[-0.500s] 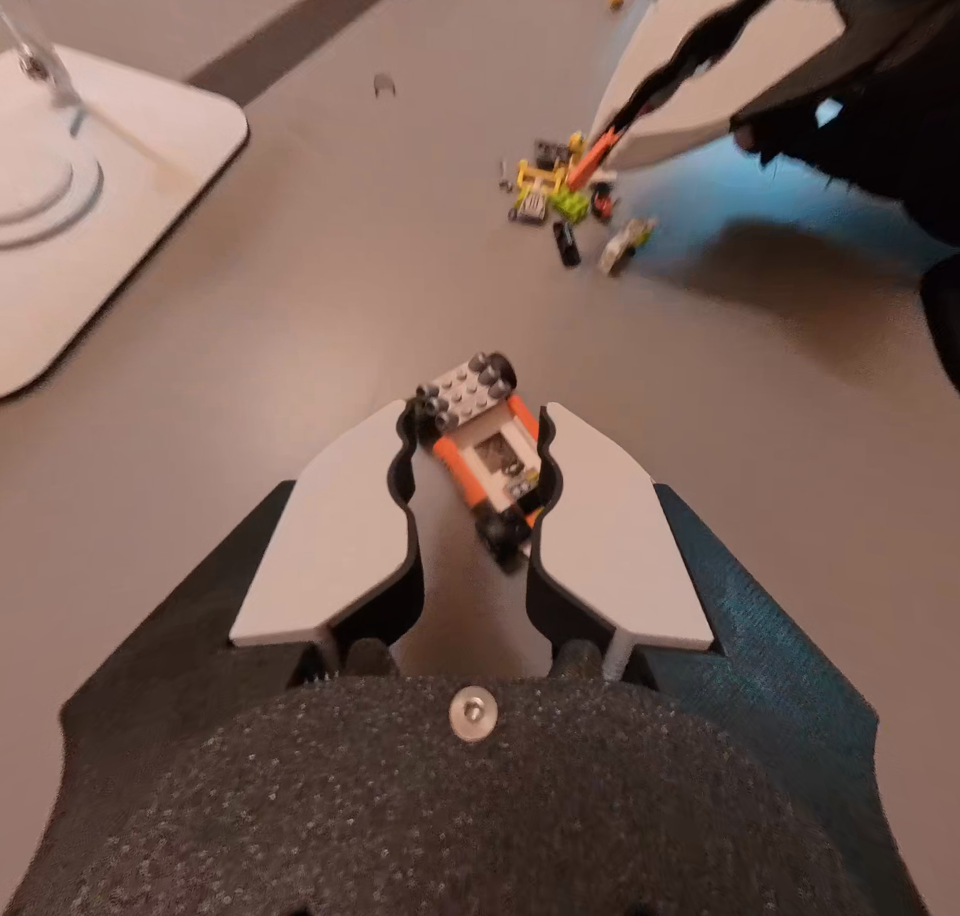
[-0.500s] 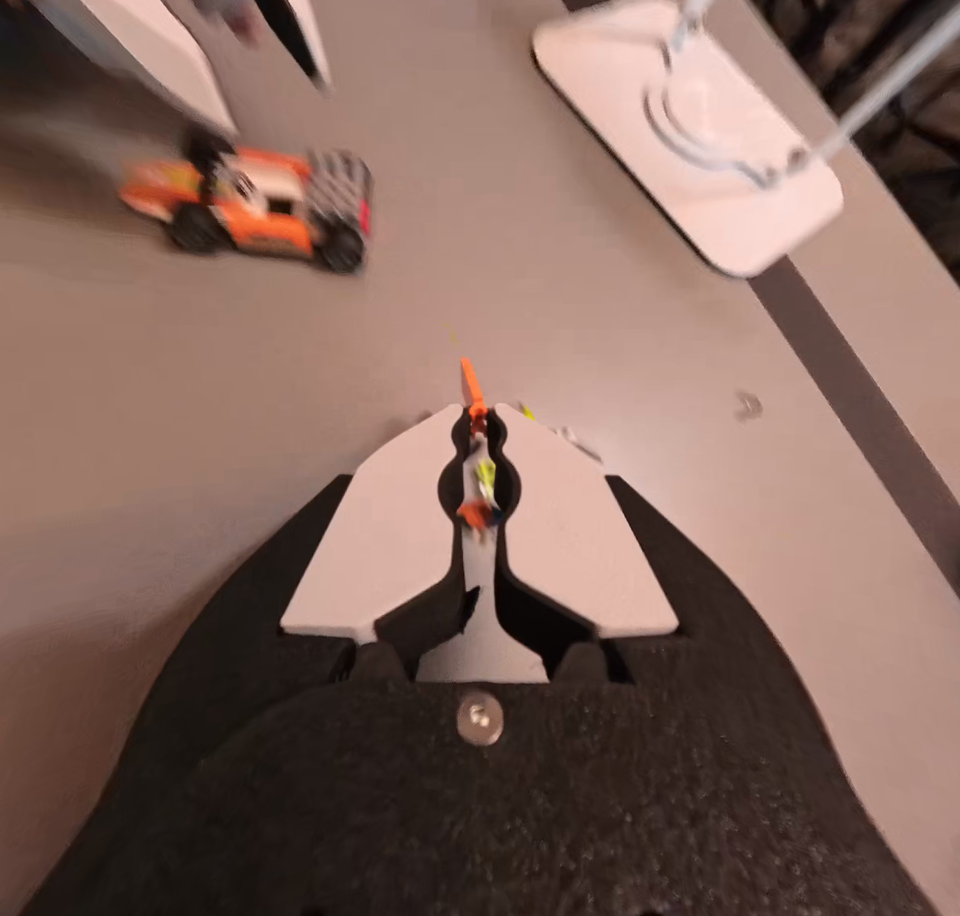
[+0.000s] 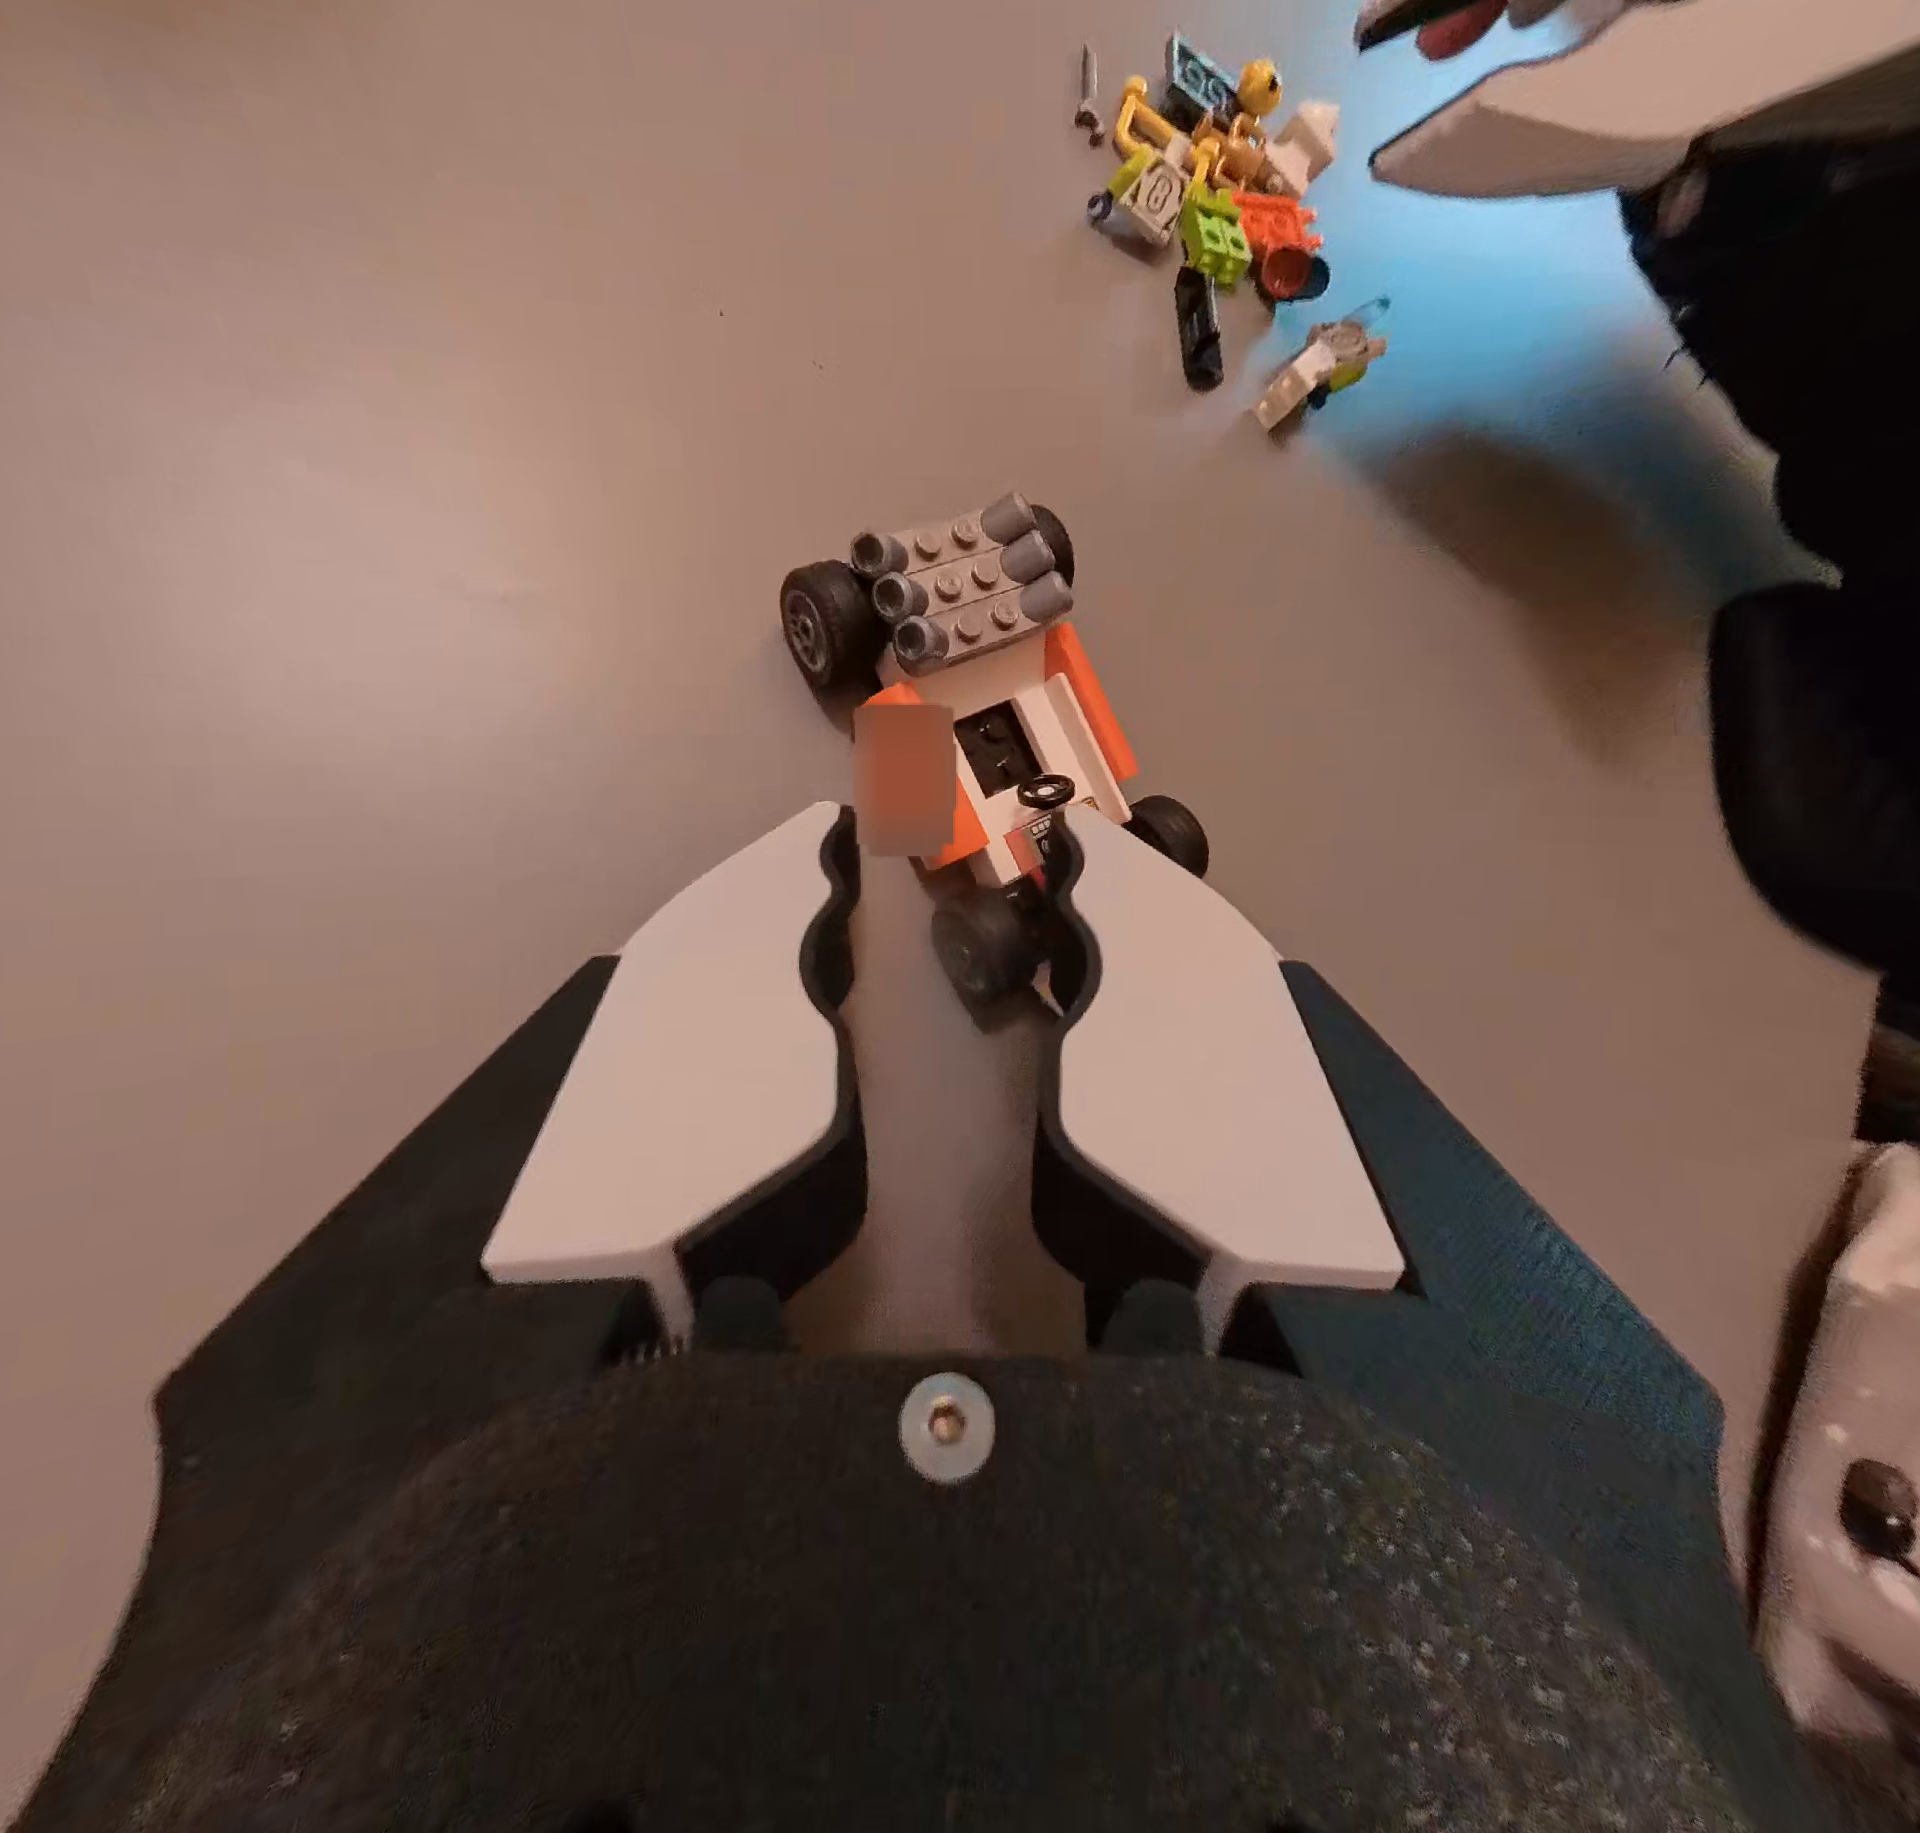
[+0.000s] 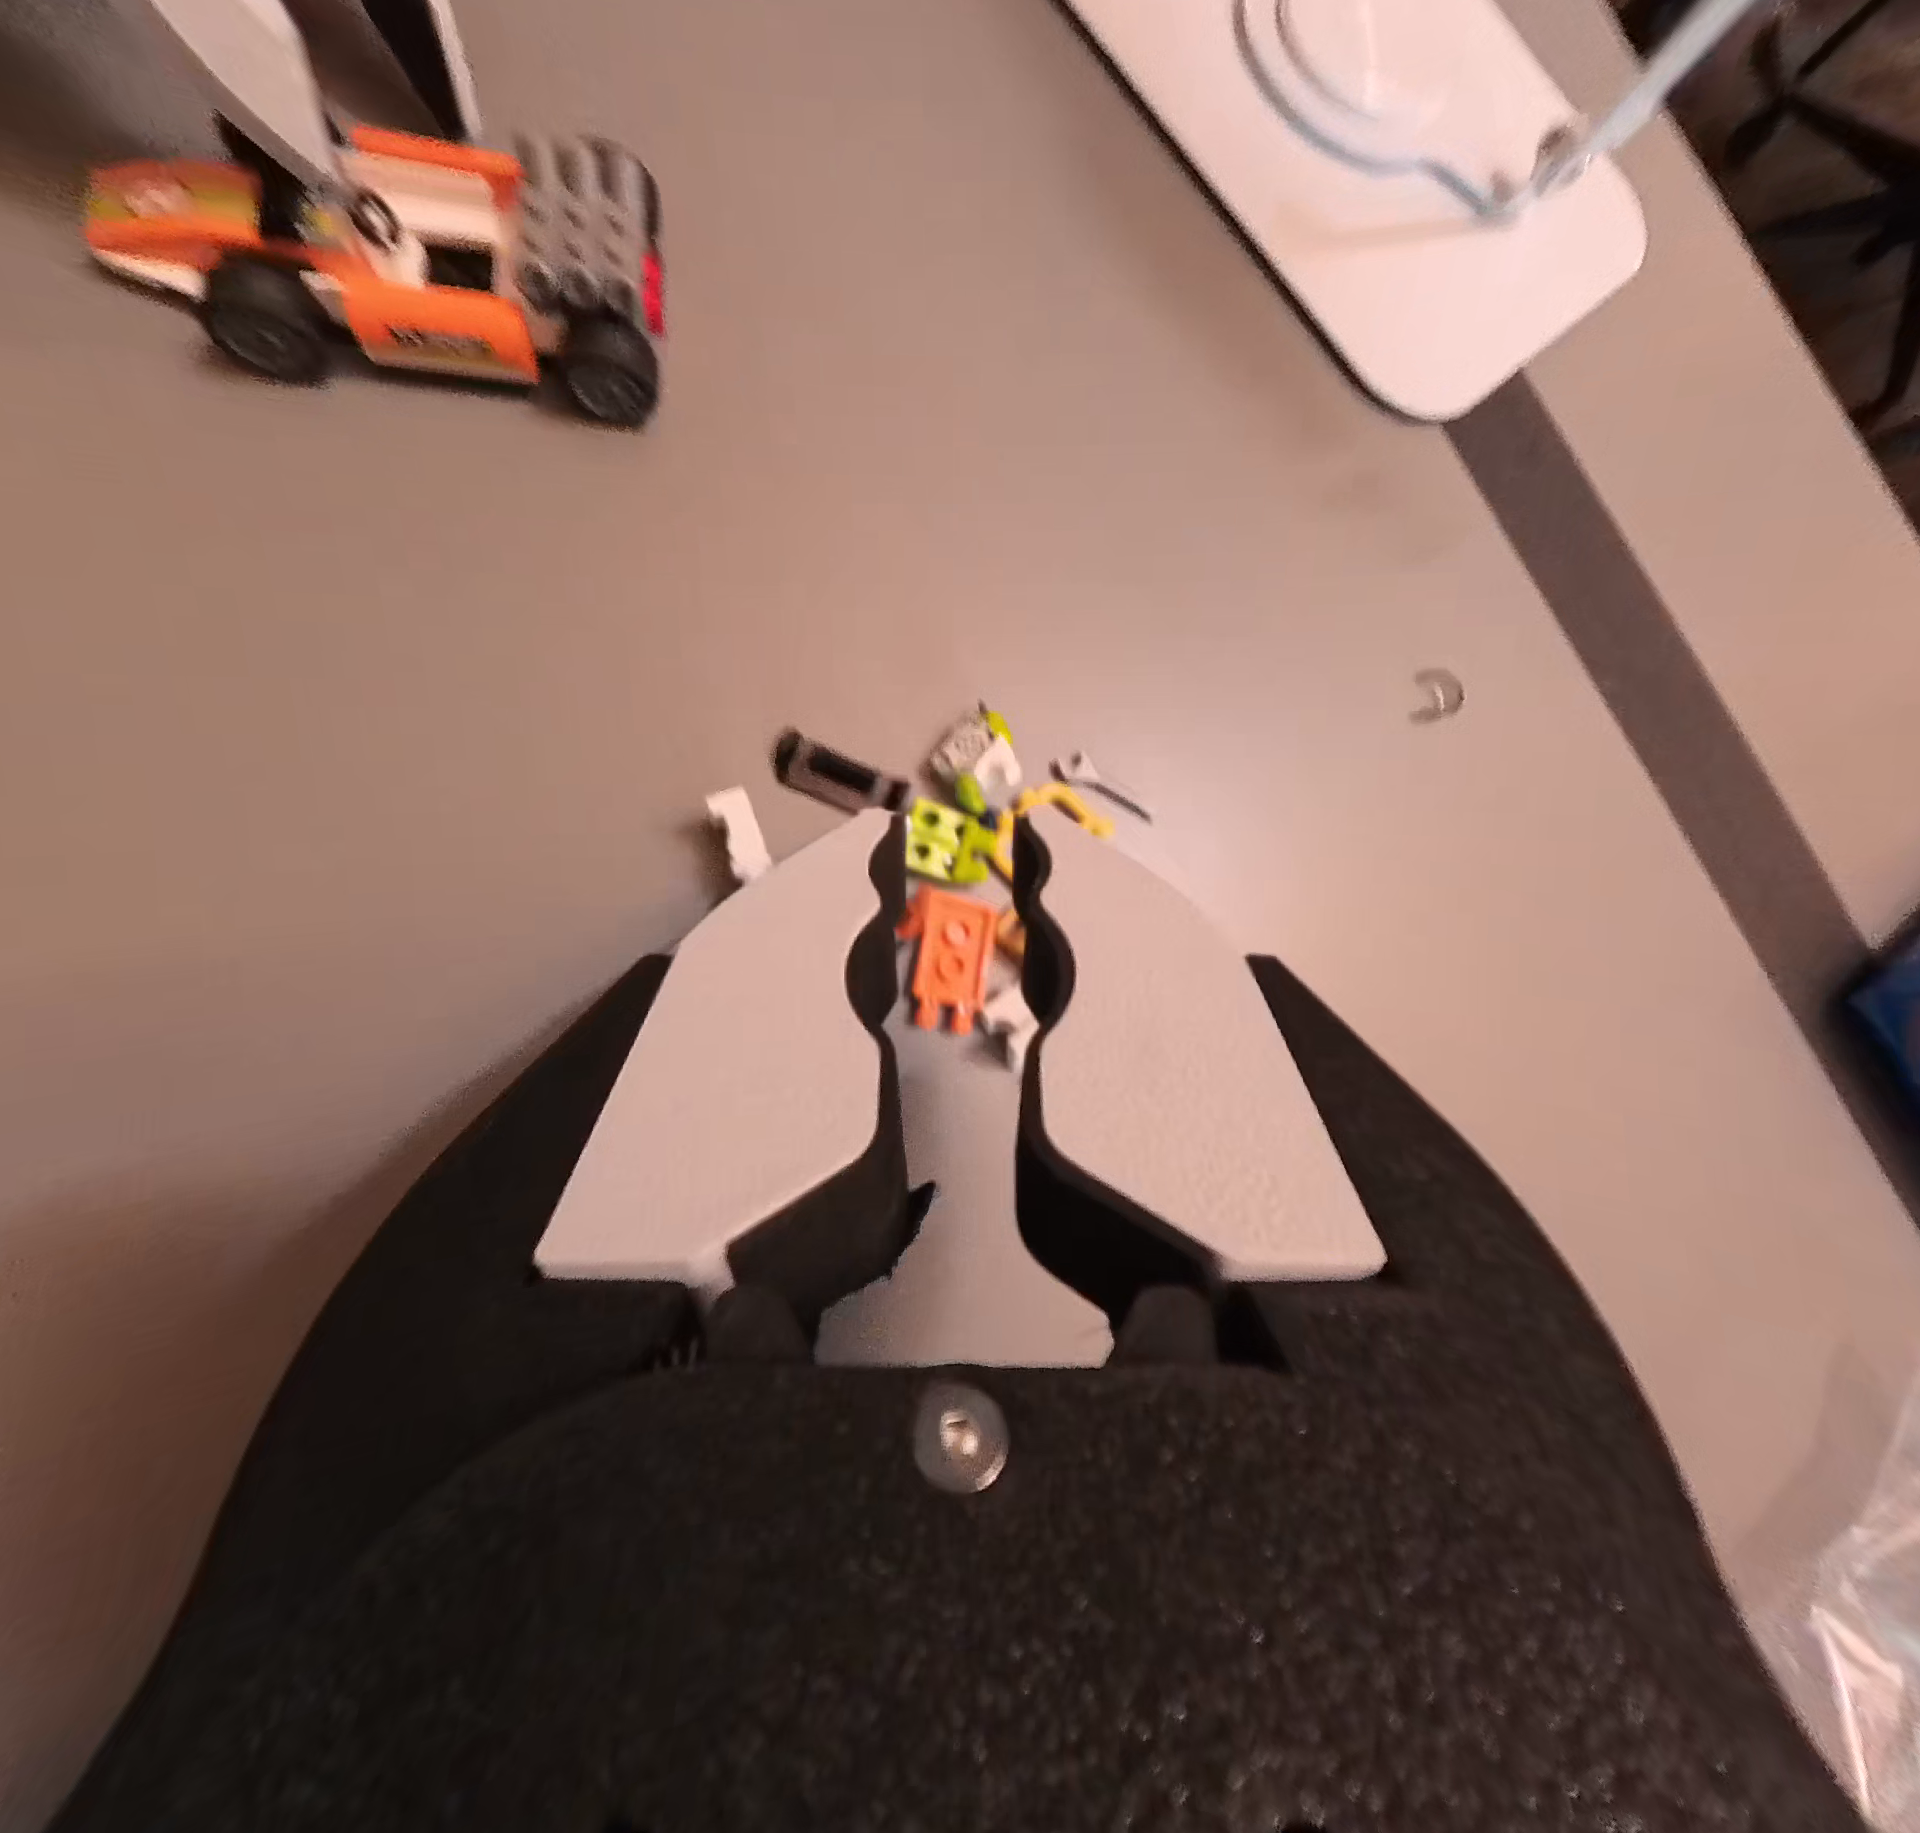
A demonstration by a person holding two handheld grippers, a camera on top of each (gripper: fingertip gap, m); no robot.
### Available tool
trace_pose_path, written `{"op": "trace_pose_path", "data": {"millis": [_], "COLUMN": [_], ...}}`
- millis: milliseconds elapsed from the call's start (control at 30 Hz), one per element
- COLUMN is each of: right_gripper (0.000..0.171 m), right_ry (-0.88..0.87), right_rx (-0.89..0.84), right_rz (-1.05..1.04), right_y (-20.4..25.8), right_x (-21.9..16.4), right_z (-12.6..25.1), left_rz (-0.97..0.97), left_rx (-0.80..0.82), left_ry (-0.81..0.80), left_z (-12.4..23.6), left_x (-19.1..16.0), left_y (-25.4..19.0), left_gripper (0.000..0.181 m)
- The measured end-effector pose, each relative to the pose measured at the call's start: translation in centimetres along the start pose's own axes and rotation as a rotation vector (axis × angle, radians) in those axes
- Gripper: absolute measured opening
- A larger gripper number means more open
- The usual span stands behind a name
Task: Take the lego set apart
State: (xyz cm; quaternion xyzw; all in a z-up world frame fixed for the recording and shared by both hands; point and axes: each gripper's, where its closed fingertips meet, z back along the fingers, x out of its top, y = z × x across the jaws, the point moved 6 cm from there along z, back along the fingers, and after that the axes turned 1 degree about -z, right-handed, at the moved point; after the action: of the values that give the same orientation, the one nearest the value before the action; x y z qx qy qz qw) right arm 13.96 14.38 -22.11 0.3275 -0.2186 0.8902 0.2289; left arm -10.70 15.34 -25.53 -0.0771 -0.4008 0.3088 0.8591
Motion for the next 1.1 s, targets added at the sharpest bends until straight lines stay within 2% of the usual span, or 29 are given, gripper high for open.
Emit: {"op": "trace_pose_path", "data": {"millis": [200,433,567,833,900,1000,1100], "right_gripper": [0.019,0.023,0.036,0.035,0.040,0.033,0.029], "right_ry": [-0.129,-0.132,-0.131,-0.070,-0.052,-0.034,-0.106], "right_rx": [0.061,0.099,0.148,0.107,0.125,0.110,0.080], "right_rz": [0.025,-0.045,-0.147,-0.226,-0.249,-0.207,-0.123], "right_y": [3.3,5.3,6.0,6.8,6.8,7.0,7.0], "right_x": [3.7,4.5,5.1,5.9,6.1,6.4,7.0], "right_z": [-2.1,-4.9,-5.6,-8.1,-8.7,-8.8,-7.6], "left_rz": [0.056,-0.022,-0.113,-0.158,-0.157,-0.153,-0.145], "left_rx": [-0.034,-0.006,-0.012,0.007,0.039,0.087,0.070], "left_ry": [-0.047,-0.027,-0.028,-0.029,-0.036,-0.071,-0.111], "left_z": [-0.6,-0.5,-0.6,-0.9,-0.7,-0.2,0.2], "left_x": [0.5,0.6,0.8,1.2,1.3,1.6,1.7], "left_y": [0.1,-0.3,-1.5,-2.5,-2.1,-1.4,-1.3], "left_gripper": [0.025,0.022,0.000,0.002,0.007,0.017,0.030]}}
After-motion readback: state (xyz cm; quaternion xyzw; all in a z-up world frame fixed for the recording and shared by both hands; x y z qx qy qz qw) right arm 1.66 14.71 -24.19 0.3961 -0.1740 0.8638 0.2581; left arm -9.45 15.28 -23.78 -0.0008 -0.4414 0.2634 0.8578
